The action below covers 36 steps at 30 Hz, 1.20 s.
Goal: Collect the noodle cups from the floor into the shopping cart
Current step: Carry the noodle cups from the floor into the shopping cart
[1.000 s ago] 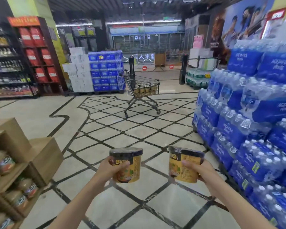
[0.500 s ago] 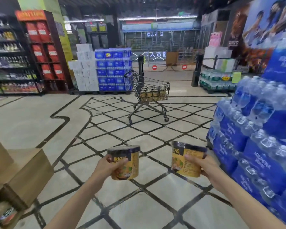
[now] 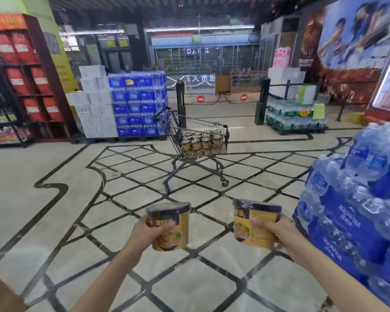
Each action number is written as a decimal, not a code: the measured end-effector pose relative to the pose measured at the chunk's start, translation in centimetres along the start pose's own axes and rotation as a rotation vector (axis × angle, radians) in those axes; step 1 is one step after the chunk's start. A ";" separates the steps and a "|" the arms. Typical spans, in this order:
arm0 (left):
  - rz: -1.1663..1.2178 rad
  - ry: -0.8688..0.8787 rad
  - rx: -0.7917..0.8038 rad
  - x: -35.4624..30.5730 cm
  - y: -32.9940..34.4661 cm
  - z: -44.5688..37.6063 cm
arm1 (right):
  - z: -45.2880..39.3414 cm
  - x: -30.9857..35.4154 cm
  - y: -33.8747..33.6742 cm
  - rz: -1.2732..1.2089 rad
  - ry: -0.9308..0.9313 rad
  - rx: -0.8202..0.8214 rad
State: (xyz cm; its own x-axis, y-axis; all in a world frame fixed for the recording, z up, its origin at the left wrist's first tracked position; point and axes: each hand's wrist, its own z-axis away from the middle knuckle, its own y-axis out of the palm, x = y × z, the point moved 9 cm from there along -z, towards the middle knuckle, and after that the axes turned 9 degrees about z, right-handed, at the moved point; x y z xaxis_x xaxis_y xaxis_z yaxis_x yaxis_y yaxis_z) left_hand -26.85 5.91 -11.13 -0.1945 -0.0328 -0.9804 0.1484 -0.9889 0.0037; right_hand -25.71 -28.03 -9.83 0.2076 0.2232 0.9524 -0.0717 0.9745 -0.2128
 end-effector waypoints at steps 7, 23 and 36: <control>0.043 0.004 -0.016 -1.0 2.3 -20.1 | -21.5 2.2 0.0 -0.008 -0.047 0.046; 0.014 0.062 -0.020 -11.0 4.8 -66.2 | -68.4 13.1 2.4 -0.054 -0.080 0.048; -0.017 0.009 -0.014 -19.3 3.0 -103.6 | -101.2 22.6 7.5 -0.070 -0.022 0.042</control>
State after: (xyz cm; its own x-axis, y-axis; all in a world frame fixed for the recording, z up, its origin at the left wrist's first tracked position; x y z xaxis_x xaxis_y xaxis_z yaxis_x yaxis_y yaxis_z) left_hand 77.81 18.56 -12.63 -0.1882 -0.0143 -0.9820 0.1587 -0.9872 -0.0160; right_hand 77.19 -13.23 -12.03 0.1918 0.1539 0.9693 -0.0991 0.9856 -0.1369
